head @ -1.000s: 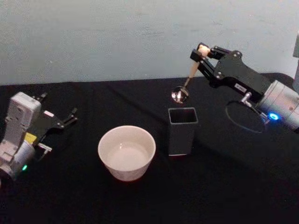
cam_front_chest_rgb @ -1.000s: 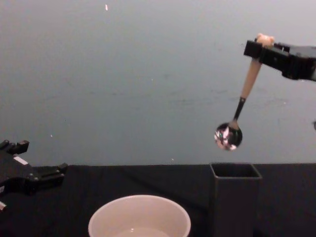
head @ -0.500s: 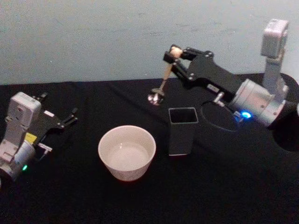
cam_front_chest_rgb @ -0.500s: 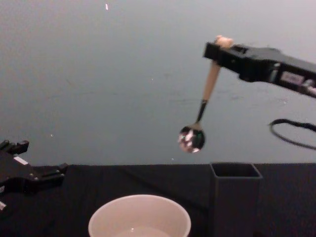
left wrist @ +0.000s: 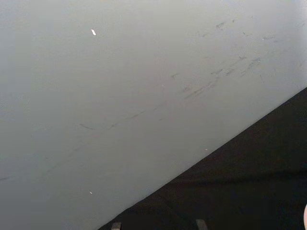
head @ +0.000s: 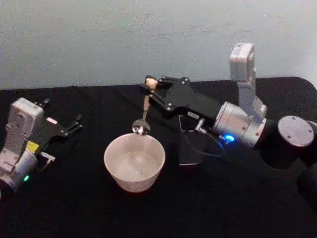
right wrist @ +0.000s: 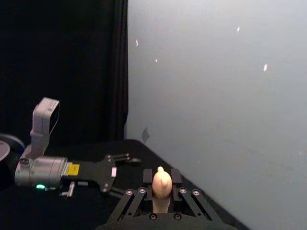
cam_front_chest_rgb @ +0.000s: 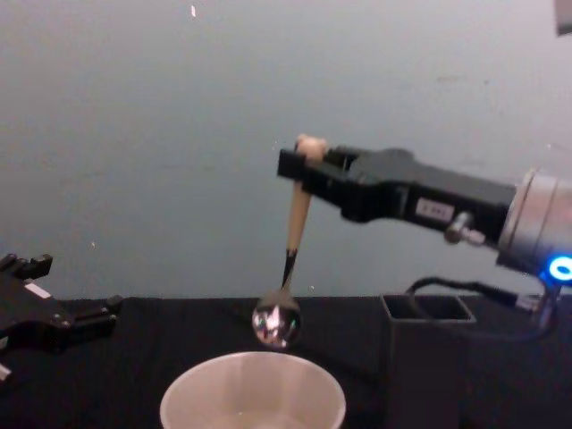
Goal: Pick up the stirring spoon with one hand, stir inside the cup, then place it back in its original position.
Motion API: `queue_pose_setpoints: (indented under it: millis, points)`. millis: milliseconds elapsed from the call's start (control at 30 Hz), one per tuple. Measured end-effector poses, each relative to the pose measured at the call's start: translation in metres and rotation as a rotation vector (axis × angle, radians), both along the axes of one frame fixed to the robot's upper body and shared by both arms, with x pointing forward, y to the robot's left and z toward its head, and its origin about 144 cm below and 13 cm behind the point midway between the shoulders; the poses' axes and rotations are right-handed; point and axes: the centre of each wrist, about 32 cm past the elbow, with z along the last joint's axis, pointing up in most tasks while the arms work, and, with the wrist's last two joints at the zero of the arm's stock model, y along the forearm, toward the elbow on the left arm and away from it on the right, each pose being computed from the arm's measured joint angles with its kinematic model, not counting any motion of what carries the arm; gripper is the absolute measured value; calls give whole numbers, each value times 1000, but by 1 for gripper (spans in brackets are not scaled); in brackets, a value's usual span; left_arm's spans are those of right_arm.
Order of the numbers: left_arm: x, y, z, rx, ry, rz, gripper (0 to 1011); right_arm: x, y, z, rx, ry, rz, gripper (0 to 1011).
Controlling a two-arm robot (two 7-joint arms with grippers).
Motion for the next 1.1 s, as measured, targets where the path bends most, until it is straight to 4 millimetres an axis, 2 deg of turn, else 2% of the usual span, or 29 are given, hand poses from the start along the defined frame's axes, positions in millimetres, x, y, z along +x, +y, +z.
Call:
queue_pose_setpoints:
  millis: [533,1100]
  points:
    - [0,0,0,0,0,0,1001,4,18,-36,-51,36,30,213]
    - [0,0,0,0,0,0,1001,1,22,-53,-77,57,48,213]
